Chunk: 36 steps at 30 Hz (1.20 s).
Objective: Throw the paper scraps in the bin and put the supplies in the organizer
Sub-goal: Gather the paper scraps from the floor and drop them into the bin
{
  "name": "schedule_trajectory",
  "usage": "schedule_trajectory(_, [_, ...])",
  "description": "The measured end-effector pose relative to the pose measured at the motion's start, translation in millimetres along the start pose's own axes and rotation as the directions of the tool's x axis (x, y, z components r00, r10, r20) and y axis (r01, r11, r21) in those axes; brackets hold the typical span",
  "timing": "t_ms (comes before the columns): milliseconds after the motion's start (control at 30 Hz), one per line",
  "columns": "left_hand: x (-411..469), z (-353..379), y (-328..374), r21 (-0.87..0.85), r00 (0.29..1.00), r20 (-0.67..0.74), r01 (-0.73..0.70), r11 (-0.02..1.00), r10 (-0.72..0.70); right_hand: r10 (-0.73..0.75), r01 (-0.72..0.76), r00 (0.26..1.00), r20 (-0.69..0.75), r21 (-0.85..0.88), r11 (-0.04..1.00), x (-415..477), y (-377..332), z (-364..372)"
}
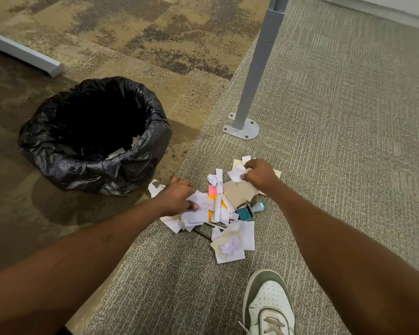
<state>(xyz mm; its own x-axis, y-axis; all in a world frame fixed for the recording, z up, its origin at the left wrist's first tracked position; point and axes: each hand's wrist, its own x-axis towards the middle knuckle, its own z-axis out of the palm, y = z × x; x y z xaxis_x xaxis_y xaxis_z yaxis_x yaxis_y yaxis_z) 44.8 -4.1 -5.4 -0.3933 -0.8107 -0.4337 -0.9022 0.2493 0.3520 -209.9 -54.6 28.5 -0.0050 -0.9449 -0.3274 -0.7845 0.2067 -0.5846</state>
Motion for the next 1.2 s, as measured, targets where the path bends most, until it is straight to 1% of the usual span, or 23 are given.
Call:
schedule_trajectory(67, [2,-1,2,-0.004,1.0,-0.008,-0.01,1.0,0.01,0.061,-0.061,0.998,-0.022,-0.021,0.998,6,12,-7])
schedule_trajectory(200, [7,-1,7,-0.047,1.0,-0.02,0.001,0.999,-0.002,0.124,-0.126,0.992,-0.026,-0.148,0.981,16,39,-13])
schedule_trajectory(300, [9,1,11,-0.096,1.0,-0.018,0.018,0.995,-0.02,0.118,-0.124,0.992,-0.038,-0.369,0.921,20,52,-11])
schedule_trajectory(333, [10,2,12,-0.092,1.0,-0.016,0.013,0.996,-0.014,0.116,-0.123,0.992,-0.042,-0.418,0.9,20,54,-10])
schedule_trajectory(467, [15,9,16,-0.033,1.0,-0.028,-0.012,0.999,0.011,0.133,-0.109,0.991,0.013,-0.498,0.86,20,57,-6])
schedule_trajectory(567, [17,14,19,0.008,1.0,0.001,-0.006,1.0,0.006,0.147,-0.084,0.986,0.082,-0.516,0.852,22,56,-5])
schedule_trajectory(633, [18,16,21,0.048,1.0,0.009,-0.018,0.999,0.018,0.143,-0.078,0.986,0.085,-0.522,0.849,26,53,-7])
schedule_trajectory(733, [18,15,23,0.095,0.999,-0.021,-0.034,0.995,0.036,0.111,-0.064,0.992,0.061,-0.515,0.855,28,49,-9])
schedule_trajectory(833, [17,13,25,0.068,0.999,-0.028,-0.015,0.998,0.017,0.069,-0.052,0.997,0.02,-0.465,0.884,25,50,-7])
schedule_trajectory(933, [16,13,25,0.08,0.999,-0.033,-0.009,0.997,0.012,0.022,-0.029,1.0,-0.021,-0.429,0.903,23,48,-9])
schedule_trajectory(1067, [15,11,26,0.05,0.999,-0.054,0.007,0.999,-0.004,0.02,-0.016,1.0,0.003,-0.484,0.875,28,42,-14])
schedule_trajectory(1200, [8,5,28,-0.028,0.992,-0.122,0.032,0.999,-0.036,0.043,-0.027,0.999,0.029,-0.426,0.905,28,38,-18])
